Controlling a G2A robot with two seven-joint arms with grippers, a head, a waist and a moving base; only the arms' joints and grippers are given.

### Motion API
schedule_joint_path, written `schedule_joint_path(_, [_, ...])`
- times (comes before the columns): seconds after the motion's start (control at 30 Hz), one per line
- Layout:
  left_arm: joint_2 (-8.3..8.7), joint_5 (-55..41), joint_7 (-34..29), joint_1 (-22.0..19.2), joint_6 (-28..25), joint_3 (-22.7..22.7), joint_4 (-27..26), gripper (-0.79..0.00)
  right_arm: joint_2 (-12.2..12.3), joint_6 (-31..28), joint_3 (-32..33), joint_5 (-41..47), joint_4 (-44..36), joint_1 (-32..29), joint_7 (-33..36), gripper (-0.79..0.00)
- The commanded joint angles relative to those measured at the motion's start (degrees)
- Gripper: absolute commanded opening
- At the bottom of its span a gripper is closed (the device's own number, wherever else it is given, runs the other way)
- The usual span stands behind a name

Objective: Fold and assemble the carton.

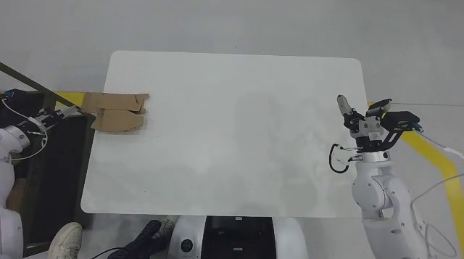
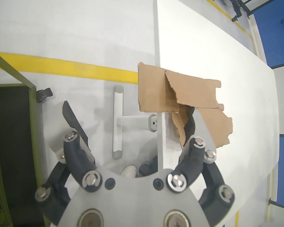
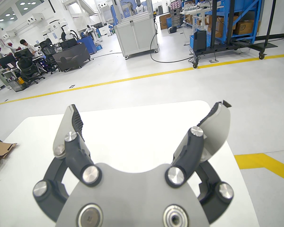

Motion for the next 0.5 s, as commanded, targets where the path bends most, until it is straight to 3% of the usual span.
schedule_joint_path(0.0, [-0.51, -1.49, -2.17, -1.11, 0.08, 0.59, 1.72, 0.000, 0.00, 0.00, 0.00, 0.00, 0.00, 0.00, 0.00, 0.000])
schedule_joint_path(0.2, [-2.45, -6.96, -7.62, -4.11, -1.65, 1.96, 5.34, 0.000, 0.00, 0.00, 0.00, 0.00, 0.00, 0.00, 0.00, 0.000])
schedule_joint_path(0.47, [-4.59, -10.80, -7.50, -7.43, 4.57, 2.95, 7.96, 0.000, 0.00, 0.00, 0.00, 0.00, 0.00, 0.00, 0.00, 0.000])
